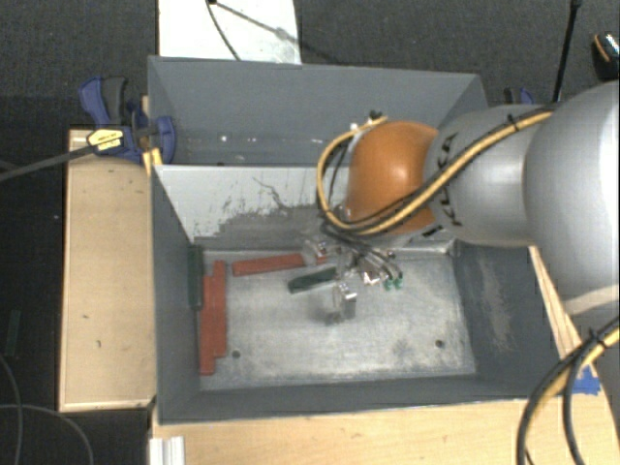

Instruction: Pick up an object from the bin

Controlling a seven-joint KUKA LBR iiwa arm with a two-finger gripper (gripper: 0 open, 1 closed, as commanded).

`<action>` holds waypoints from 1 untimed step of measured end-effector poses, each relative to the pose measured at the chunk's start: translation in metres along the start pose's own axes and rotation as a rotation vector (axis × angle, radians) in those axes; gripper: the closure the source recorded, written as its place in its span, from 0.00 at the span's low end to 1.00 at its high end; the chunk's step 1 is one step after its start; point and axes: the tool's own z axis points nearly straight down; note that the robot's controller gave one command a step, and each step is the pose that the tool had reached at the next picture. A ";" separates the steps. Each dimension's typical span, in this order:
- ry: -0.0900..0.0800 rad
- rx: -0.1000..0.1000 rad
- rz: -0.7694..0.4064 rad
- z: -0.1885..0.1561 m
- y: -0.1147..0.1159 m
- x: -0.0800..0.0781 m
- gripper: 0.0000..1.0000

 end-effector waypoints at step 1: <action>-0.006 0.001 0.003 -0.005 0.000 -0.002 1.00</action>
Offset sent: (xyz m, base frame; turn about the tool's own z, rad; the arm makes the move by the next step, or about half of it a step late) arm 0.0000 0.0000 0.0000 0.0000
